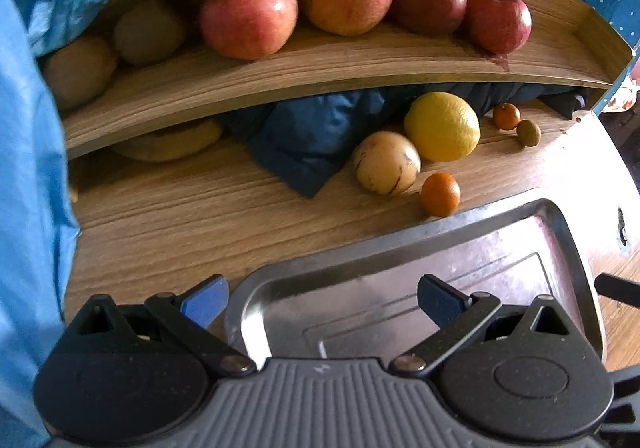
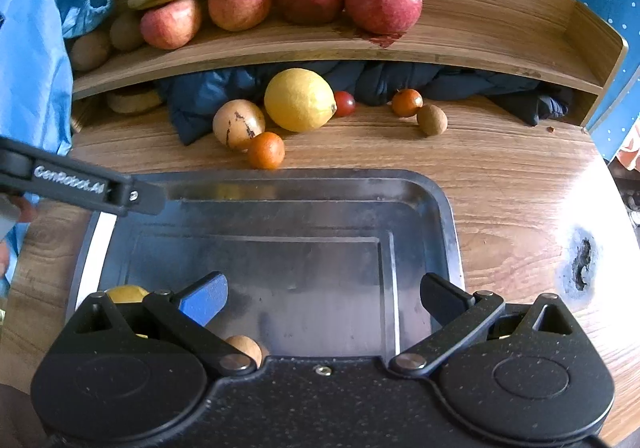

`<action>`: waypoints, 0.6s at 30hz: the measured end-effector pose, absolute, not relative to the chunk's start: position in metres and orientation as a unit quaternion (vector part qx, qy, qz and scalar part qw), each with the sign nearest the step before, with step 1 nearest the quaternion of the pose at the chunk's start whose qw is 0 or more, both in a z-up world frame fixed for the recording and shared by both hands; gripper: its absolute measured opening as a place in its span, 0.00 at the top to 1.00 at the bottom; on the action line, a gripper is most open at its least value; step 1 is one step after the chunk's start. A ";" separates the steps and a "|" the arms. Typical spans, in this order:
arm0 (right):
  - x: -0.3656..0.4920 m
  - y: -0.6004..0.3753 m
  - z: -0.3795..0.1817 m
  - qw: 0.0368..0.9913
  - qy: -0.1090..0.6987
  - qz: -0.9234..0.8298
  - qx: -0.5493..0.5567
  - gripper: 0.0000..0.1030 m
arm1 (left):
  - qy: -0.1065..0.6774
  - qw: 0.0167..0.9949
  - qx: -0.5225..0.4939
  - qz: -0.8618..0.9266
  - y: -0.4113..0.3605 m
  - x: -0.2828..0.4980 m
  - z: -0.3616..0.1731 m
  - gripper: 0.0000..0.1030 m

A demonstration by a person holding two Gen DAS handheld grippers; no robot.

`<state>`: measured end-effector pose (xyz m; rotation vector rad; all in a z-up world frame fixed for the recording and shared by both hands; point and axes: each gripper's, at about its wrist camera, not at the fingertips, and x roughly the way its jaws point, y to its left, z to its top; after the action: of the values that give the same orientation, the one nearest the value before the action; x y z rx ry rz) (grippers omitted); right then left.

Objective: Organize fruits
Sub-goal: 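Withdraw both open tools from the tray toward the lower shelf fruits, then grasp the spotted pepino with the left tool while the right grasps a small orange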

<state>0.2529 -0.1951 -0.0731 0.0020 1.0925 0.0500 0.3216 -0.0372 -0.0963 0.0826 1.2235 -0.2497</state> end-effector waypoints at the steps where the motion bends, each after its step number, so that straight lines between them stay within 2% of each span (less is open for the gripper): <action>1: 0.253 -0.195 -0.074 0.854 0.519 0.021 0.002 0.01 | 0.573 0.810 0.038 -0.120 -0.038 0.323 -0.097 0.01; 18: 0.268 -0.190 -0.081 0.863 0.505 0.004 -0.003 0.01 | 0.580 0.803 0.012 -0.138 -0.044 0.355 -0.110 0.01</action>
<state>0.2682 -0.1901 -0.0806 -0.0058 1.0579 0.0086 0.3550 -0.0440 -0.1099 0.0266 1.2425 -0.2962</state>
